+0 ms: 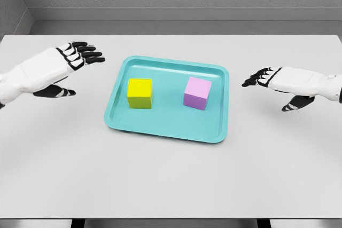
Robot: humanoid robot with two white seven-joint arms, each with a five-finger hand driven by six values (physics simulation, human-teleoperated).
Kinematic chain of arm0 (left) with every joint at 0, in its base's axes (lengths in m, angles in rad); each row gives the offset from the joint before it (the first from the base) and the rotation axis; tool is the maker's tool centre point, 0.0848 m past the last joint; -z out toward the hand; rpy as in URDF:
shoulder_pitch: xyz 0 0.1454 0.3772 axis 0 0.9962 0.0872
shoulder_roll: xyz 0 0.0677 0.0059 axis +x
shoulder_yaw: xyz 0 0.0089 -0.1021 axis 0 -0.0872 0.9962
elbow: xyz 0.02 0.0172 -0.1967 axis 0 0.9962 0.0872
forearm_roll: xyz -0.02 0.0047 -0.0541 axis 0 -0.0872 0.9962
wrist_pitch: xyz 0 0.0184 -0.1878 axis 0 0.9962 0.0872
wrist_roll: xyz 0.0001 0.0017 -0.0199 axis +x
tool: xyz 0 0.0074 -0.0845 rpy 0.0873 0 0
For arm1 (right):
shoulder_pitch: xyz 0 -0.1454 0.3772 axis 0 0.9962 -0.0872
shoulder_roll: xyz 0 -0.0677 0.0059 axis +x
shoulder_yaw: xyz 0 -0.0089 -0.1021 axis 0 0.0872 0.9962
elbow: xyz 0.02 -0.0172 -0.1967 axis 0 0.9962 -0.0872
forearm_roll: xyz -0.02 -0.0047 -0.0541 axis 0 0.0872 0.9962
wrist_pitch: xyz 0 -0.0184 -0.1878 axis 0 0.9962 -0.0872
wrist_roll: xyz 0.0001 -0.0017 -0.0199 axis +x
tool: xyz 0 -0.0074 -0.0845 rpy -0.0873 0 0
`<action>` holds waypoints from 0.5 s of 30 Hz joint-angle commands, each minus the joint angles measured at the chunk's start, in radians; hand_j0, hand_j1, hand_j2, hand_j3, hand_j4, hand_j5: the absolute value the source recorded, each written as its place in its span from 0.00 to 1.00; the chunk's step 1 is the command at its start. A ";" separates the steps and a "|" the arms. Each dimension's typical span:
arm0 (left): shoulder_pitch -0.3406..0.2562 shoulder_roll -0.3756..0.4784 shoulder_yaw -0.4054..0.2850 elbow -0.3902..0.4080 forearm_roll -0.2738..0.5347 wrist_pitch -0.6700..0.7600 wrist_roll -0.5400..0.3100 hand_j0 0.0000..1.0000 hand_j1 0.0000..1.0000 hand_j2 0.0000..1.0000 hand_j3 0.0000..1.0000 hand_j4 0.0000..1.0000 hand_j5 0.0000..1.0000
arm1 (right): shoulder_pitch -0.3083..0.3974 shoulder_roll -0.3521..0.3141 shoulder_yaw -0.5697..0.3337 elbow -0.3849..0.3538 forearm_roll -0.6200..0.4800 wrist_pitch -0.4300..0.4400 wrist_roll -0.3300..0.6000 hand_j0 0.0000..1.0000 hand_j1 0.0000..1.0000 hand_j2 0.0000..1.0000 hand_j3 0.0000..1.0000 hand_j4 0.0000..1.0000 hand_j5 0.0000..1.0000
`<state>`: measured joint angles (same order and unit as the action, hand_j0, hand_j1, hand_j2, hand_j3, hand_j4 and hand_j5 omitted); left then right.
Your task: Push two cubes
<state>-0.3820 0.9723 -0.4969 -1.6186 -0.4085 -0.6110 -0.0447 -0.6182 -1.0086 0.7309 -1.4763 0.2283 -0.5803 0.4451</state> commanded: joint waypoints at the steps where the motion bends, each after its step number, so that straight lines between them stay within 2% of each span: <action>1: -0.002 0.026 -0.091 0.014 0.037 0.000 -0.027 1.00 1.00 1.00 1.00 1.00 1.00 | 0.000 -0.001 -0.001 0.001 -0.006 0.002 -0.002 1.00 1.00 1.00 1.00 1.00 1.00; 2: -0.023 0.026 -0.123 0.020 0.027 0.000 -0.057 1.00 1.00 1.00 1.00 1.00 1.00 | 0.000 -0.001 -0.001 0.001 -0.006 0.002 -0.002 1.00 1.00 1.00 1.00 1.00 1.00; 4: -0.057 0.026 -0.137 0.029 -0.029 0.000 -0.093 1.00 1.00 1.00 1.00 1.00 1.00 | 0.000 -0.002 -0.001 0.001 -0.007 0.002 -0.002 1.00 1.00 1.00 1.00 1.00 1.00; 6: -0.095 0.023 -0.135 0.042 -0.053 0.000 -0.208 1.00 1.00 1.00 1.00 1.00 1.00 | -0.005 -0.015 -0.001 0.002 -0.010 0.005 -0.016 1.00 1.00 1.00 1.00 1.00 1.00; 7: -0.112 0.014 -0.135 0.062 -0.075 0.000 -0.239 1.00 1.00 1.00 1.00 1.00 1.00 | -0.009 -0.016 -0.001 0.017 -0.009 0.004 -0.016 1.00 1.00 1.00 1.00 1.00 1.00; 10: -0.149 0.002 -0.131 0.105 -0.128 0.000 -0.267 1.00 1.00 1.00 1.00 1.00 1.00 | -0.009 -0.016 0.010 0.033 -0.007 0.005 -0.012 1.00 1.00 1.00 1.00 1.00 1.00; 12: -0.175 -0.020 -0.129 0.125 -0.154 0.000 -0.383 0.96 0.96 0.96 0.96 0.96 0.96 | -0.011 -0.016 0.010 0.045 -0.003 0.011 -0.009 0.96 0.96 0.96 0.96 0.96 0.96; 13: -0.176 -0.027 -0.124 0.166 -0.170 0.000 -0.396 0.89 0.89 0.89 0.89 0.89 0.89 | -0.015 -0.013 0.008 0.045 0.042 0.011 -0.003 0.75 0.75 0.75 0.75 0.75 0.75; 14: -0.192 -0.038 -0.123 0.186 -0.171 0.000 -0.396 0.82 0.82 0.82 0.82 0.82 0.82 | -0.026 -0.002 0.008 0.044 0.060 0.010 0.010 0.60 0.60 0.60 0.60 0.60 0.60; 15: -0.196 -0.049 -0.123 0.194 -0.171 0.000 -0.397 0.82 0.82 0.82 0.82 0.82 0.82 | -0.031 0.001 0.008 0.042 0.065 0.004 0.060 0.40 0.40 0.40 0.40 0.40 0.40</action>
<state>-0.5798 0.9420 -0.6214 -1.4604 -0.5674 -0.6124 -0.4055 -0.6596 -1.0108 0.7393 -1.4363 0.2710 -0.5750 0.4706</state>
